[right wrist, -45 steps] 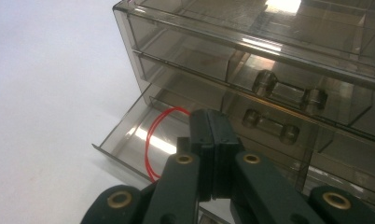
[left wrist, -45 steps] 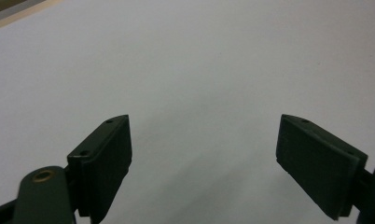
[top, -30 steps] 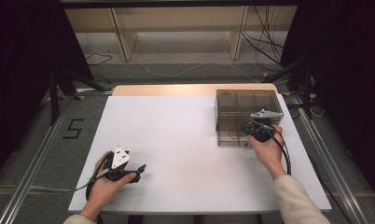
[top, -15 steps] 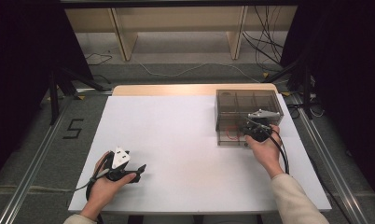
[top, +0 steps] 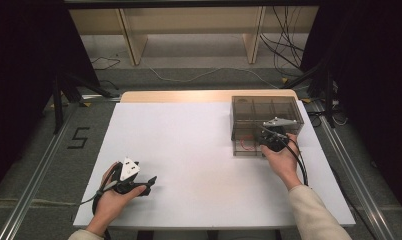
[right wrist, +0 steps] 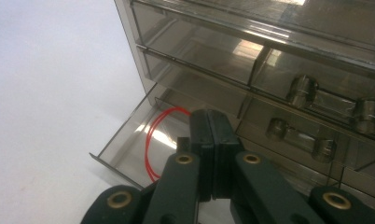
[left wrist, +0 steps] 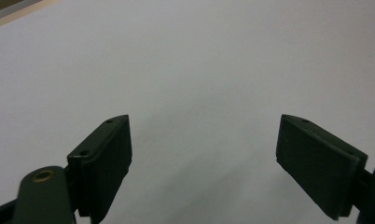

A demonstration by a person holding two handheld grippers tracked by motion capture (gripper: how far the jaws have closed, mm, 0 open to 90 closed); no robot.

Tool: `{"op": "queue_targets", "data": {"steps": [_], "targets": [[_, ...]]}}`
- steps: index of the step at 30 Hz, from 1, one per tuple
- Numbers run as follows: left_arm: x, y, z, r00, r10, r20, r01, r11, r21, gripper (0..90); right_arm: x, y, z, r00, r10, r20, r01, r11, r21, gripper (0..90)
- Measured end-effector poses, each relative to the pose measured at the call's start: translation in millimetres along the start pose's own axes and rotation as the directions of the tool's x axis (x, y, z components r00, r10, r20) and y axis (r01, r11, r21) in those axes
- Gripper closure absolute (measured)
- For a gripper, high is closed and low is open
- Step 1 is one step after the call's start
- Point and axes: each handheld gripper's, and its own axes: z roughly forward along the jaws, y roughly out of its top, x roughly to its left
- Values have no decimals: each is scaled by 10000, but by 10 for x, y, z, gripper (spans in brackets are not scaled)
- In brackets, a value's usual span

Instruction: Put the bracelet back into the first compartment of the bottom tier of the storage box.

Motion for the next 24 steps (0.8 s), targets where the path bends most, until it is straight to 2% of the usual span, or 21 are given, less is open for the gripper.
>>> {"op": "queue_targets", "data": {"steps": [24], "targets": [[3,0,-2,10000,-6,-1,6,10000,-11,180,61,6,148,9998,-167,-114,170,9992,352,900]]}}
